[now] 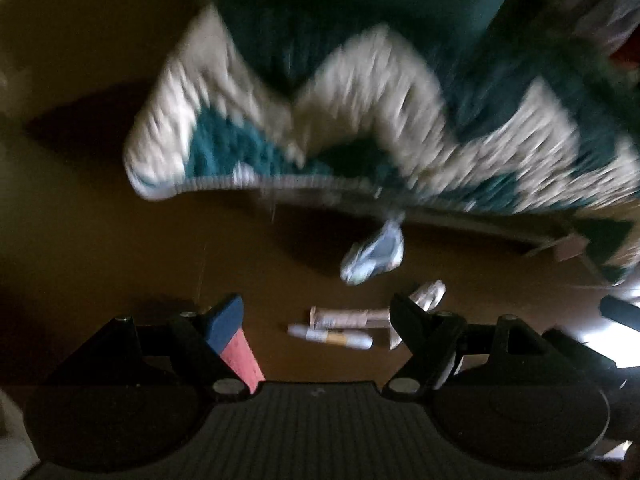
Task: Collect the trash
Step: 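Lower both tools from the wastebasket toward the trash on the floor, then grasp the white-and-yellow tube with the left gripper while the right gripper grasps the white tissue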
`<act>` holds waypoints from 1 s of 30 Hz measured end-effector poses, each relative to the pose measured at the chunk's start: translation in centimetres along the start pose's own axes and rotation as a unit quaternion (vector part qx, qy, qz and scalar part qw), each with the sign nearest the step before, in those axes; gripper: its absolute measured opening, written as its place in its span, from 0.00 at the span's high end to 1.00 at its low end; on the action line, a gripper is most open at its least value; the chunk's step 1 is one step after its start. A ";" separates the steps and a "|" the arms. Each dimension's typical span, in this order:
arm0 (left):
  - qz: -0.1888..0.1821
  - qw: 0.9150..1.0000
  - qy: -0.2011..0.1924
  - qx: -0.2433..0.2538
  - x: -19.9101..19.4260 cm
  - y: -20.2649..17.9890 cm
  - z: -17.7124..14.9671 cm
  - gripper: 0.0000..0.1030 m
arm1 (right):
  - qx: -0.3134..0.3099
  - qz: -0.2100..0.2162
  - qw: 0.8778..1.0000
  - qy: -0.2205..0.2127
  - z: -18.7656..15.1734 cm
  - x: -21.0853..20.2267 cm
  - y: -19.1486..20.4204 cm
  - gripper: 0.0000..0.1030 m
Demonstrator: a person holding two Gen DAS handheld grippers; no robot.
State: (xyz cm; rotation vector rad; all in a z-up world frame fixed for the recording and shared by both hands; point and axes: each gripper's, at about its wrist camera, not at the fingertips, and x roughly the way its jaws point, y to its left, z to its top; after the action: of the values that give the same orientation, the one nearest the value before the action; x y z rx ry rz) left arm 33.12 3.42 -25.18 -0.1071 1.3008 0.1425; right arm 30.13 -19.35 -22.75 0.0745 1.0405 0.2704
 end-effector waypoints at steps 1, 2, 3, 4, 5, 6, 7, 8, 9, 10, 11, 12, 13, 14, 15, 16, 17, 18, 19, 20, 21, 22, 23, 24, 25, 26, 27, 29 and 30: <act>0.004 1.000 0.016 -0.008 1.7 -0.1 -0.3 0.22 | 0.011 -0.004 1.000 0.008 -0.2 1.2 -0.5 0.01; 0.005 0.999 0.033 -0.019 3.5 -0.1 -0.6 0.22 | 0.023 -0.006 1.000 0.016 -0.4 2.6 -1.2 0.01; 0.004 0.998 0.052 -0.032 5.3 -0.1 -0.9 0.22 | 0.034 -0.009 0.999 0.024 -0.6 3.8 -1.7 0.01; 0.002 0.997 0.069 -0.044 6.9 -0.1 -1.2 0.22 | 0.045 -0.013 0.998 0.035 -0.9 5.2 -2.3 0.01; 0.001 0.995 0.084 -0.055 8.4 -0.1 -1.5 0.22 | 0.053 -0.017 0.997 0.045 -1.0 6.4 -2.8 0.01; -0.001 0.993 0.099 -0.067 10.0 0.0 -1.8 0.22 | 0.059 -0.019 0.997 0.053 -1.2 7.5 -3.3 0.01; -0.004 0.991 0.112 -0.077 11.3 0.0 -2.0 0.22 | 0.065 -0.022 0.996 0.059 -1.4 8.7 -3.7 0.02; -0.006 0.988 0.126 -0.086 12.7 0.0 -2.2 0.22 | 0.072 -0.024 0.995 0.067 -1.5 10.0 -4.1 0.02; -0.006 0.986 0.139 -0.098 14.2 0.1 -2.4 0.22 | 0.080 -0.026 0.994 0.073 -1.7 11.1 -4.5 0.02; -0.005 0.982 0.152 -0.110 15.5 0.2 -2.5 0.22 | 0.090 -0.027 0.993 0.078 -1.8 12.3 -4.9 0.03; -0.007 0.978 0.165 -0.126 16.9 0.4 -2.5 0.22 | 0.101 -0.030 0.991 0.085 -2.0 13.6 -5.4 0.03; -0.011 0.974 0.175 -0.142 18.0 0.6 -2.6 0.22 | 0.110 -0.034 0.989 0.091 -2.2 14.7 -5.8 0.04; -0.014 0.970 0.185 -0.156 19.3 0.7 -2.7 0.22 | 0.120 -0.038 0.987 0.098 -2.4 15.9 -6.3 0.06; -0.014 0.967 0.194 -0.166 20.5 0.8 -2.8 0.22 | 0.132 -0.039 0.985 0.106 -2.6 17.1 -6.8 0.06; -0.013 0.964 0.203 -0.173 21.8 0.8 -2.9 0.22 | 0.144 -0.041 0.982 0.113 -2.8 18.1 -7.2 0.08; -0.012 0.961 0.211 -0.180 22.8 0.8 -3.1 0.22 | 0.155 -0.043 0.980 0.119 -3.1 19.1 -7.6 0.09; -0.013 0.957 0.222 -0.189 24.1 0.8 -3.3 0.22 | 0.167 -0.045 0.977 0.124 -3.4 20.1 -8.1 0.10; -0.014 0.952 0.232 -0.197 25.2 0.9 -3.5 0.22 | 0.178 -0.047 0.974 0.130 -3.7 21.1 -8.5 0.12; -0.014 0.947 0.244 -0.209 26.5 1.0 -3.9 0.22 | 0.187 -0.048 0.972 0.136 -4.1 22.1 -8.9 0.14; -0.013 0.943 0.252 -0.217 27.6 1.1 -4.2 0.22 | 0.195 -0.049 0.969 0.145 -4.4 23.3 -9.3 0.16; -0.010 0.938 0.263 -0.225 28.7 1.2 -4.5 0.22 | 0.200 -0.051 0.967 0.151 -4.7 24.3 -9.6 0.20; -0.007 0.934 0.271 -0.231 29.6 1.3 -4.7 0.22 | 0.205 -0.051 0.965 0.157 -4.9 25.2 -9.9 0.21; -0.006 0.931 0.277 -0.238 30.4 1.4 -5.0 0.22 | 0.212 -0.052 0.962 0.163 -5.1 26.2 -10.2 0.21; -0.008 0.927 0.283 -0.248 31.2 1.6 -5.2 0.22 | 0.219 -0.053 0.960 0.168 -5.3 26.9 -10.5 0.22; -0.009 0.923 0.286 -0.257 31.9 1.8 -5.4 0.22 | 0.228 -0.054 0.957 0.172 -5.4 27.7 -10.8 0.22; -0.007 0.919 0.292 -0.267 32.6 2.1 -5.6 0.22 | 0.237 -0.053 0.954 0.176 -5.5 28.5 -11.1 0.23; -0.007 0.915 0.296 -0.274 33.3 2.3 -5.8 0.22 | 0.243 -0.054 0.952 0.179 -5.6 29.3 -11.3 0.25; -0.007 0.907 0.305 -0.291 34.5 2.7 -6.2 0.22 | 0.252 -0.055 0.949 0.184 -5.7 30.6 -11.4 0.26; -0.006 0.904 0.308 -0.295 34.9 2.8 -6.3 0.22 | 0.254 -0.057 0.947 0.187 -5.7 31.2 -11.5 0.27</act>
State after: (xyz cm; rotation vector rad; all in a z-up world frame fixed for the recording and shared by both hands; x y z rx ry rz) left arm 35.69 6.71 -60.51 -0.7278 1.8519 0.5246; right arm 42.18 -22.80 -54.04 0.4402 1.4690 -0.1013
